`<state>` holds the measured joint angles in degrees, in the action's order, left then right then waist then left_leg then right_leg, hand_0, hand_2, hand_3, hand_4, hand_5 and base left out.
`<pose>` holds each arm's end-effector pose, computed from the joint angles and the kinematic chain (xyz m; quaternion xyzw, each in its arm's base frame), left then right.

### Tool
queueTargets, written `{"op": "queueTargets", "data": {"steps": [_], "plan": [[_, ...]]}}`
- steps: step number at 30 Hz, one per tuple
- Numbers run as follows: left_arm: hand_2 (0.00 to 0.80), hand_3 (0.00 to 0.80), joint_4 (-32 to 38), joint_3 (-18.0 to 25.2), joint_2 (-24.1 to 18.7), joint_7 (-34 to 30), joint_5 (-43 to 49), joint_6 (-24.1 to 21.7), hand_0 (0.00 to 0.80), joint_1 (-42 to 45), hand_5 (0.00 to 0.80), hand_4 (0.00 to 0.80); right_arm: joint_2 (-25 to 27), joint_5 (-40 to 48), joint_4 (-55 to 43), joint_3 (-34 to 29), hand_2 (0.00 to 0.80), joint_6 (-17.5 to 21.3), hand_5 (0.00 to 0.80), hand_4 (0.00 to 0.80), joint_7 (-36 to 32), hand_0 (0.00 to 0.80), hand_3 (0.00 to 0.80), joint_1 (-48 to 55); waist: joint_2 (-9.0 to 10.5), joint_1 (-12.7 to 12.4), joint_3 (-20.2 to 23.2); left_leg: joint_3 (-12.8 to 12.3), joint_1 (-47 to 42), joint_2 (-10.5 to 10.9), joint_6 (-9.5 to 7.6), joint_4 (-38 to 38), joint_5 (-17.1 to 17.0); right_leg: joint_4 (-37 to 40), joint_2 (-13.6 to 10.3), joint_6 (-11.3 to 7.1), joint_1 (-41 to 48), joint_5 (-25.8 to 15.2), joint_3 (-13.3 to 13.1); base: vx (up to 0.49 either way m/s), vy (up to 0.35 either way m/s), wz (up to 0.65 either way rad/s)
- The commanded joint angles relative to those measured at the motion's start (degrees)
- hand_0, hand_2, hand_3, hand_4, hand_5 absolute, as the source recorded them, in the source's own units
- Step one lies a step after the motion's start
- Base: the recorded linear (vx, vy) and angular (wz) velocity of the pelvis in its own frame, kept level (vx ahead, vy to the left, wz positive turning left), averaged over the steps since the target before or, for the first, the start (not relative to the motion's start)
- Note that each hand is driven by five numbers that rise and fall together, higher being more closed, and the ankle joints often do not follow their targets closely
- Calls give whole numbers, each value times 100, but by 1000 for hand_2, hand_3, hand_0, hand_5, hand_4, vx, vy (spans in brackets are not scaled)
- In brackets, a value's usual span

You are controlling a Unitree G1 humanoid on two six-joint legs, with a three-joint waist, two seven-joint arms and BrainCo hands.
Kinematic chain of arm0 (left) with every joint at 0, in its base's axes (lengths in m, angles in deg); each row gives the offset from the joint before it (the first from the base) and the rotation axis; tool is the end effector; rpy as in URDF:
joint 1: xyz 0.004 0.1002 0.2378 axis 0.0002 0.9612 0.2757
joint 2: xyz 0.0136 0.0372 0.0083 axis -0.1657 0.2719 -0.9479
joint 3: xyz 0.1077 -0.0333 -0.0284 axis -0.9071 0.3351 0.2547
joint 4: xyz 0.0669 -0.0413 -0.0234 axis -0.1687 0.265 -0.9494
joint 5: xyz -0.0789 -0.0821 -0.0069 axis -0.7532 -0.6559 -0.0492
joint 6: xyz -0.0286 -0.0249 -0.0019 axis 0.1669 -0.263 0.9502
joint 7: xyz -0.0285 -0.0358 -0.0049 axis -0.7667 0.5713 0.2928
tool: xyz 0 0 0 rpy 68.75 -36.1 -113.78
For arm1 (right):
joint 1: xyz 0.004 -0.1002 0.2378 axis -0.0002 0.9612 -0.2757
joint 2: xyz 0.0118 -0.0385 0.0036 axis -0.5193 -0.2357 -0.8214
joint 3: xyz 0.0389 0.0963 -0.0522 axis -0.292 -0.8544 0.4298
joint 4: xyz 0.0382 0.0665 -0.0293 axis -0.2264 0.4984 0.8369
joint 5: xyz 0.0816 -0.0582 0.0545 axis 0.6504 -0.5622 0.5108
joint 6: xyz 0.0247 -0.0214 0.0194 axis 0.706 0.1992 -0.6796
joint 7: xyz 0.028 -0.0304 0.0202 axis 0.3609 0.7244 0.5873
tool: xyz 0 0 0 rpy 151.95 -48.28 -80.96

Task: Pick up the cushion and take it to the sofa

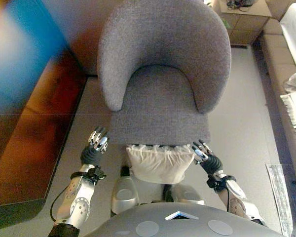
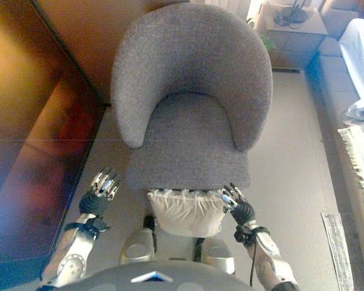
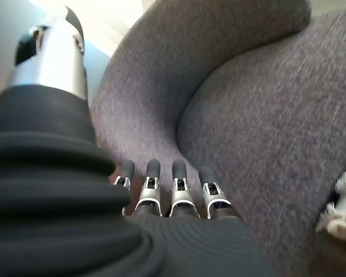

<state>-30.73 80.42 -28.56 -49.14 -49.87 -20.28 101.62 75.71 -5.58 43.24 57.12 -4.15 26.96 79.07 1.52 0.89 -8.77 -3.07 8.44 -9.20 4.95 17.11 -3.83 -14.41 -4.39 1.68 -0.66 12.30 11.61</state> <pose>0.1174 0.2174 -0.0307 -0.2493 0.1433 0.0280 0.9574 0.1014 -0.2106 -0.0612 0.2178 0.2697 0.0137 0.9379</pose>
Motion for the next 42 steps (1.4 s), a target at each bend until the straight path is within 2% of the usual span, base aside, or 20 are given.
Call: {"op": "queueTargets", "data": {"steps": [1,3,5,7,9,13,15,17,18,20,23,27,31,37,42], "plan": [[0,0,389,15,-89,-185,18,-379,0,-171,0,0,4,178,-311,-164,0,309,0,0,-126,0,0,-111,124,140,100,75,69,-371,253,326,-433,947,97,-271,8,-771,-615,-82,40,43],[0,0,394,-4,-56,-198,1,-378,0,-183,0,0,-8,140,-321,-177,0,289,0,0,-149,0,0,-89,143,203,128,102,-10,-336,230,552,-357,951,73,-266,-27,-817,-671,-61,52,33],[0,0,469,-43,-11,-138,-33,-377,0,-172,0,0,-12,0,-291,-172,0,260,0,0,-204,0,0,-88,109,252,183,244,-191,-7,118,784,-19,905,24,-292,-123,-878,-731,-63,121,61],[0,0,544,-35,-4,-93,-54,-353,0,-127,0,0,8,-46,-302,-164,0,243,0,0,-204,0,0,-123,47,226,199,344,-373,207,58,506,193,866,46,-336,-172,-886,-727,-48,126,21],[0,0,595,-10,2,-99,-47,-320,0,-96,0,0,14,-35,-330,-158,0,243,0,0,-185,0,0,-166,4,200,201,364,-540,299,36,168,342,827,55,-375,-217,-881,-701,-57,104,8],[0,0,569,-4,-48,-132,-40,-313,0,-145,0,0,-23,78,-371,-136,0,275,0,0,-60,0,0,-306,-61,143,196,340,-857,438,11,-981,683,794,17,-552,-300,-937,-582,-89,124,18],[0,0,546,-17,-71,-219,-15,-298,0,-209,0,0,-76,121,-338,-147,0,333,0,0,-15,0,0,-362,-80,96,198,412,-913,492,1,-1537,625,856,-26,-659,-266,-967,-514,-94,135,23],[0,0,505,-22,-99,-335,2,-261,0,-265,0,0,-116,165,-324,-188,0,385,0,0,26,0,0,-356,-78,72,191,449,-904,534,-24,-1665,559,861,-87,-746,-249,-995,-456,-66,110,21],[0,0,494,-15,-116,-399,5,-236,0,-293,0,0,-124,198,-317,-201,0,419,0,0,29,0,0,-355,-68,73,175,404,-890,541,-32,-1627,569,842,-126,-775,-247,-1002,-419,-62,103,11],[0,0,463,-22,-153,-463,74,-165,0,-396,0,0,-200,243,-198,-182,0,533,0,0,72,0,0,-446,-52,82,145,150,-890,517,-77,-1540,628,760,-237,-827,-272,-1010,-299,-66,126,8],[0,0,442,-21,-188,-468,184,-205,0,-489,0,0,-298,276,-165,-189,0,507,0,0,125,0,0,-558,-68,97,141,-65,-919,553,-175,-1548,662,661,-336,-908,-326,-1023,-256,-37,149,-7],[0,0,344,0,-248,-336,127,-260,0,-660,0,0,-395,110,-133,-125,0,514,0,0,93,0,0,-672,-59,61,195,-205,-987,653,-281,-1681,672,757,-465,-1020,-278,-1117,-169,6,92,-24],[0,0,346,14,-243,-133,146,-239,0,-766,0,0,-440,137,-165,-79,0,489,0,0,115,0,0,-769,-16,12,283,-242,-1031,714,-320,-1793,655,972,-490,-1056,-184,-1223,-166,35,18,-11],[0,0,192,-145,-171,34,400,-233,0,-1147,0,0,-531,143,-24,4,0,704,0,0,307,0,0,-1123,-2,-79,330,-191,-1003,789,-313,-2131,458,1406,-403,-1046,-71,-1434,-86,0,-15,-5],[0,0,238,-117,-94,62,339,-168,0,-1133,0,0,-545,8,-2,30,0,574,0,0,305,0,0,-1256,-12,-109,336,-291,-1005,768,-340,-2047,499,1400,-417,-1047,-51,-1427,-134,30,15,-5]]}}
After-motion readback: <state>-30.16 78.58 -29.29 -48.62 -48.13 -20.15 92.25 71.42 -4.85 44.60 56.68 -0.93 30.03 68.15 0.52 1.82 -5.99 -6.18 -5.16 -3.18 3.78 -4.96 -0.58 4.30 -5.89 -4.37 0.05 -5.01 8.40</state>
